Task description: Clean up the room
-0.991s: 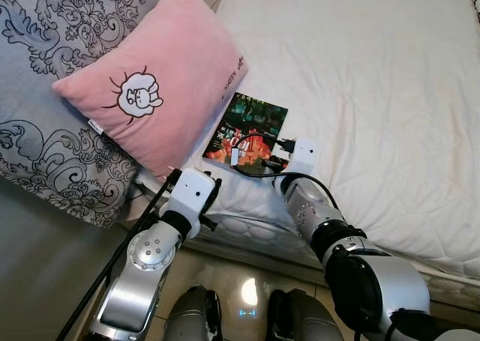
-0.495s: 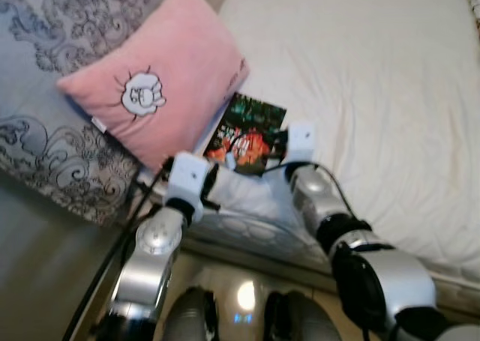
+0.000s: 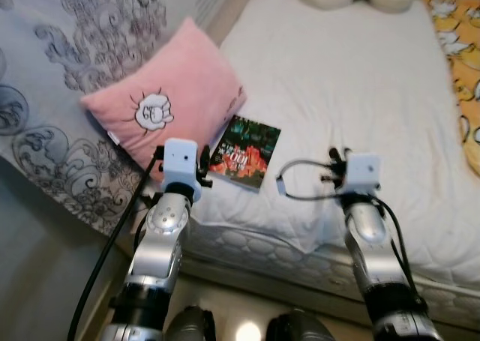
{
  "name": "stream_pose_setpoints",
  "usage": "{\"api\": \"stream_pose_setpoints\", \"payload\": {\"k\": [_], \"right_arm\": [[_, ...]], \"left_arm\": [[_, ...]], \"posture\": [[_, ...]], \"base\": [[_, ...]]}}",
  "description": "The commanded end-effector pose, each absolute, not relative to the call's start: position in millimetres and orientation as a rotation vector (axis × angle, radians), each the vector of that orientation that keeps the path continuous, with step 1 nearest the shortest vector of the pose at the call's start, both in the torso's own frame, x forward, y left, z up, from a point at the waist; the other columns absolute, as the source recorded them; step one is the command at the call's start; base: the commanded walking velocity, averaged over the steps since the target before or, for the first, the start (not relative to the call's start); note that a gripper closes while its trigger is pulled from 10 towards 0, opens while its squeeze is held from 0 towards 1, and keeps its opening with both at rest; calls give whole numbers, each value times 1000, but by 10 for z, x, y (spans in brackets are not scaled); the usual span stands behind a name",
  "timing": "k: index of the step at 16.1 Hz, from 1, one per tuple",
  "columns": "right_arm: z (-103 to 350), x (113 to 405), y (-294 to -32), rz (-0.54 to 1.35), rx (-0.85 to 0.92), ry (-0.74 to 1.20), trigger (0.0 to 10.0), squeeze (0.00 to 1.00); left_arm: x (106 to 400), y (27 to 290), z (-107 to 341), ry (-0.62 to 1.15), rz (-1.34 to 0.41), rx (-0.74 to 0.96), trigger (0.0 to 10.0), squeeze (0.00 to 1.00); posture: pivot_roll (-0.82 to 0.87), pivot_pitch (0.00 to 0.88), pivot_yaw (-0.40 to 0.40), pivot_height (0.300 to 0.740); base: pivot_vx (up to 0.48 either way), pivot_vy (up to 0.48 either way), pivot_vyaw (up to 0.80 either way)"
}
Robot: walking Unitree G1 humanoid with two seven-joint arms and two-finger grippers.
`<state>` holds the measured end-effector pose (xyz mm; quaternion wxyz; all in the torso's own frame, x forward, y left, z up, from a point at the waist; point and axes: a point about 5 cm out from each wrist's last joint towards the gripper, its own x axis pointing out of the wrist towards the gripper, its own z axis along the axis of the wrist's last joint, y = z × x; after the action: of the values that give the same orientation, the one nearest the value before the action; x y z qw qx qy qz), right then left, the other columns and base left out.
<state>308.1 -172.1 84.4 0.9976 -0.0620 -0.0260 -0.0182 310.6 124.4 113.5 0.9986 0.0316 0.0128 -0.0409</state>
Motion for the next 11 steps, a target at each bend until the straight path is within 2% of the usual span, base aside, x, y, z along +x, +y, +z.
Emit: {"api": "stream_pose_setpoints", "payload": {"k": [1, 3, 6, 11], "right_arm": [[834, 3047, -1741, -45, -131, -48, 10000, 1000], [787, 2904, -1885, -114, -96, -25, 10000, 1000], [851, 2902, -1937, -129, -43, -58, 10000, 1000], [775, 2914, -1817, -59, -56, -15, 10000, 1000]], "left_arm": [[3140, 1305, 1083, 40, -45, 62, 10000, 1000], [3253, 1424, 1055, 34, 21, 44, 10000, 1000], [3282, 1497, 1044, 9, 43, 40, 10000, 1000], [3271, 1433, 1021, -12, 20, 52, 10000, 1000]], "posture": [[-124, 0, 35, 704], [-144, 0, 55, 704], [-152, 0, 52, 704], [-136, 0, 57, 704]], "base": [[0, 0, 0], [0, 0, 0], [0, 0, 0], [0, -432, 0]]}}
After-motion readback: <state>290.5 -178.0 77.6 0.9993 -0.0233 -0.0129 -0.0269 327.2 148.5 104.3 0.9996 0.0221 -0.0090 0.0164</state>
